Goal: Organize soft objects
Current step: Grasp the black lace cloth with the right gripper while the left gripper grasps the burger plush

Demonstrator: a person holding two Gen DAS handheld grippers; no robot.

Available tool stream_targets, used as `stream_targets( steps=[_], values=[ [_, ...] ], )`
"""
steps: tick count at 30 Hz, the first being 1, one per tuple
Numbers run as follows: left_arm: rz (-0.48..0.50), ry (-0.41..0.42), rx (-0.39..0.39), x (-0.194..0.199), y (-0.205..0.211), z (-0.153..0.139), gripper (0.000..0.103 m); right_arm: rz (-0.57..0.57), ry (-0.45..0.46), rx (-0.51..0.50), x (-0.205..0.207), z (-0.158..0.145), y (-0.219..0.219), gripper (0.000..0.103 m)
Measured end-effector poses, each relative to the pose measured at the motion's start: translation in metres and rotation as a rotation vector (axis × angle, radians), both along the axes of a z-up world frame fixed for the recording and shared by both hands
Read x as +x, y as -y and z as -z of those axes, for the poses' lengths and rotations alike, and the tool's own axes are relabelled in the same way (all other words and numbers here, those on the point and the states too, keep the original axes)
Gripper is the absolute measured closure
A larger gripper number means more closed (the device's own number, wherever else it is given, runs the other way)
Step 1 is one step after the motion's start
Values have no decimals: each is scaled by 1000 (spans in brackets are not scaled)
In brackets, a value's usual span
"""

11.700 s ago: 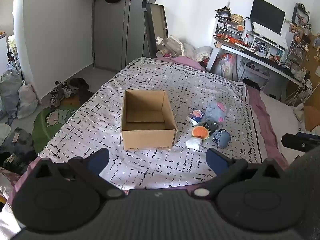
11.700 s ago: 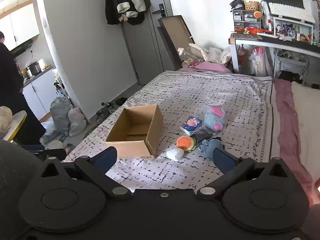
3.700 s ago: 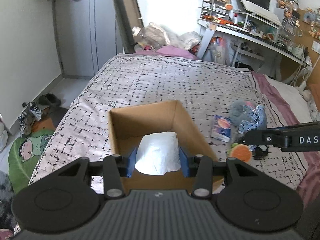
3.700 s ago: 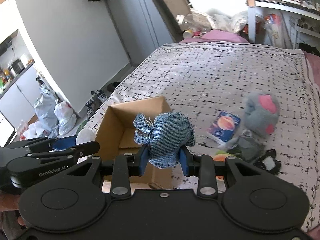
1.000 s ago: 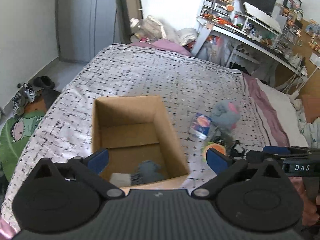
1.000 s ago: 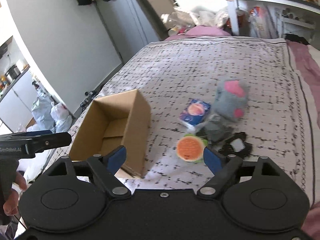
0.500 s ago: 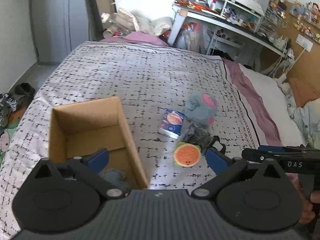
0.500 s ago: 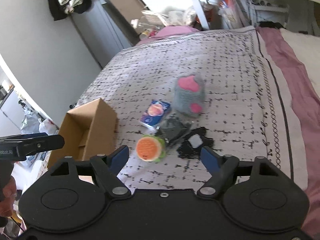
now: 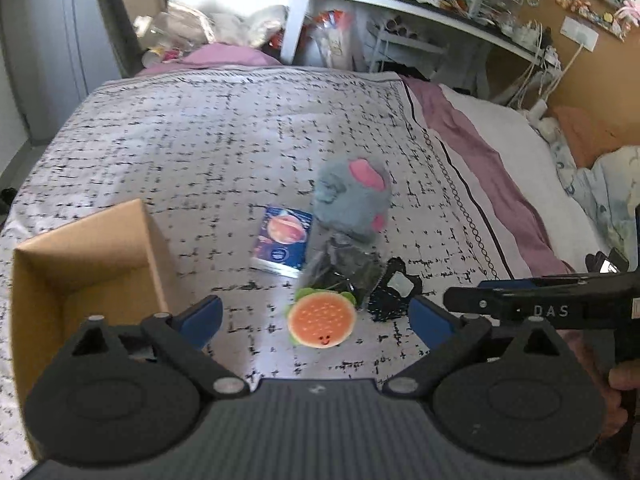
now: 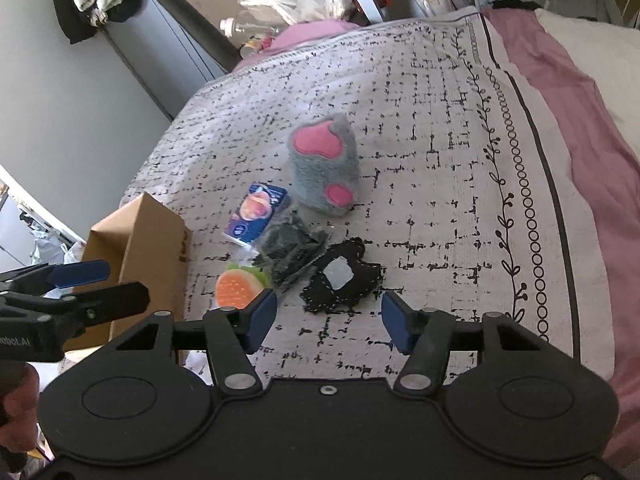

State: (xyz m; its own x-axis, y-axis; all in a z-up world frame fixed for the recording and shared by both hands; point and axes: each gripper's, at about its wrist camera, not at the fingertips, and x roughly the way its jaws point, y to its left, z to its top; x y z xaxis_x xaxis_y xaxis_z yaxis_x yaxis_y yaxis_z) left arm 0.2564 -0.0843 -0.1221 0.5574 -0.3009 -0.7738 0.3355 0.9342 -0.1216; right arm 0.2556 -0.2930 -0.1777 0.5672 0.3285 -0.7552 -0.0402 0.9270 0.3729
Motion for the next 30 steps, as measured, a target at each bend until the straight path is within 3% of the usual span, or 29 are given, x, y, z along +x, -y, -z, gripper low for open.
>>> stream_targets(
  steps=[11, 18, 27, 30],
  values=[
    [28, -87, 66, 29, 26, 42, 37, -4, -57, 0, 32, 26, 4, 50],
    [17, -142, 106, 46, 32, 69, 39, 1, -90, 5, 47, 45, 6, 50],
    [23, -185, 100, 60, 36, 87, 39, -30, -97, -11, 61, 54, -4, 50],
    [34, -208, 79, 62, 38, 91, 52, -52, -97, -36, 61, 53, -9, 50]
  ],
)
